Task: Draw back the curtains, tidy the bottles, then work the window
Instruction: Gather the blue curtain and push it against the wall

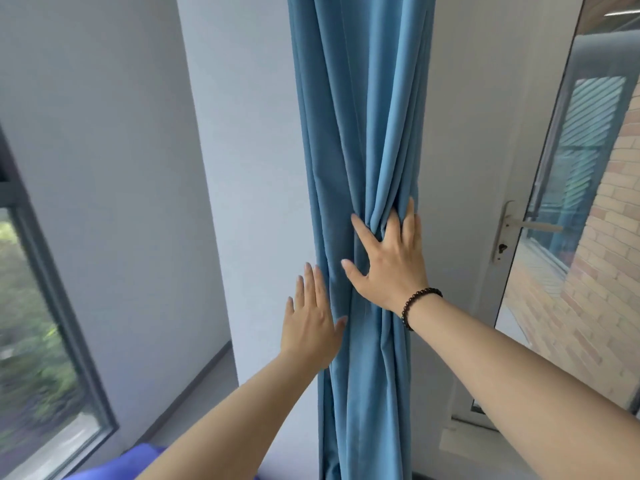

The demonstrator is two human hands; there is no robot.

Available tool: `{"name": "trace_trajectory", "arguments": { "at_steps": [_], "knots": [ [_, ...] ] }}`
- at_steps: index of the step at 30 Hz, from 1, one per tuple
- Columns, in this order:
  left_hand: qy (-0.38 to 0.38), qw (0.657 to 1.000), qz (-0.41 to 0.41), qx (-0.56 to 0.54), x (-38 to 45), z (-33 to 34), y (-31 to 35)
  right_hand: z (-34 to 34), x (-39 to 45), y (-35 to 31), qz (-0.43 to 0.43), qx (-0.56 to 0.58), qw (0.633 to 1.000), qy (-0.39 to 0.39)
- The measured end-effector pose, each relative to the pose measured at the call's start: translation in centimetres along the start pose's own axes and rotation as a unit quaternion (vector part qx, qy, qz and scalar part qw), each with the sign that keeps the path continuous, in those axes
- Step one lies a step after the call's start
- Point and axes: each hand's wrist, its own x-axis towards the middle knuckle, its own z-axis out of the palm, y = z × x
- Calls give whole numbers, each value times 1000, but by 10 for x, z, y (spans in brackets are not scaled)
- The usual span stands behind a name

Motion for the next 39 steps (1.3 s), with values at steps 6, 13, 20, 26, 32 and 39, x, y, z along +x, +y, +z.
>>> {"name": "trace_trajectory", "arguments": {
  "at_steps": [6,13,20,26,32,39],
  "knots": [
    [23,998,-37,44,-73,-41,-11,-50,-29,-28,-7,70,997,43],
    [71,990,-97,75,-137,-95,-36,-126,-27,-84,-14,98,991,93],
    [142,972,-139,125,-206,-172,-87,-177,-33,-189,-201,160,959,118],
    [171,946,-210,180,-299,-246,-158,-233,-57,-302,-287,263,918,81],
    [180,905,-311,228,-399,-330,-224,-305,-91,-412,-262,370,890,48],
    [215,860,-374,273,-518,-401,-264,-374,-131,-521,-315,455,831,58]
  ]
}}
